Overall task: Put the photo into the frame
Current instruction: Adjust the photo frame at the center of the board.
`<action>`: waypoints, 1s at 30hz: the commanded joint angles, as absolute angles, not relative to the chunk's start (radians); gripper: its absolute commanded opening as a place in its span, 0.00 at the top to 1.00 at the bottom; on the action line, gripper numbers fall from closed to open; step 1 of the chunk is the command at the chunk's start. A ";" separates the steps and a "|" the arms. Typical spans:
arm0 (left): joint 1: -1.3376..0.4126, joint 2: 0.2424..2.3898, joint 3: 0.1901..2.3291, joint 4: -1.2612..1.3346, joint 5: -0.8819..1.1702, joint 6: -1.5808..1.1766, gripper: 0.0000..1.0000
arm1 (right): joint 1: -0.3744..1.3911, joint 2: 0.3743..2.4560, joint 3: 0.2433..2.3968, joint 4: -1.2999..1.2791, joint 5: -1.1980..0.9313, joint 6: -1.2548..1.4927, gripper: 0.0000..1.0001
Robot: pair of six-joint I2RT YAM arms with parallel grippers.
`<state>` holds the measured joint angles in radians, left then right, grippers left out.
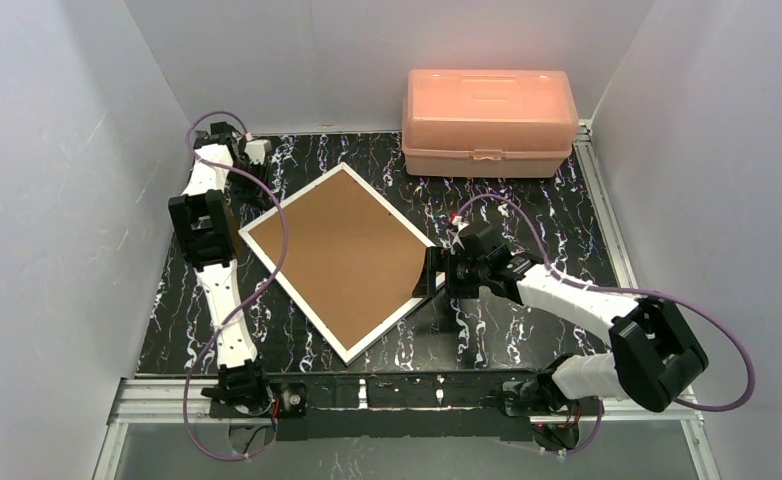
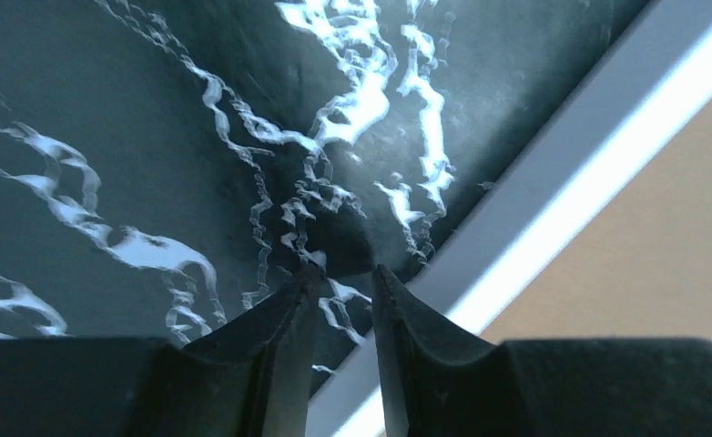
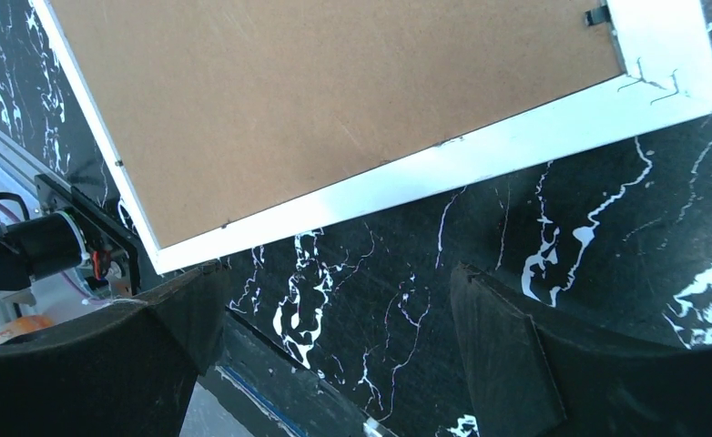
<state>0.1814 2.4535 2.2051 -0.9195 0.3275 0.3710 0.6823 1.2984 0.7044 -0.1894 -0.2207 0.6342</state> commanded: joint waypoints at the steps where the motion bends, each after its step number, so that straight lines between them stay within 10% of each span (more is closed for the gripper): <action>1: 0.189 2.387 2.089 -0.916 0.287 0.333 0.73 | 0.664 1.340 0.669 -0.078 -0.296 0.667 0.01; 30: 0.183 1.998 1.433 -1.088 0.654 0.562 0.82 | 0.329 1.626 0.882 0.067 -0.480 0.646 0.03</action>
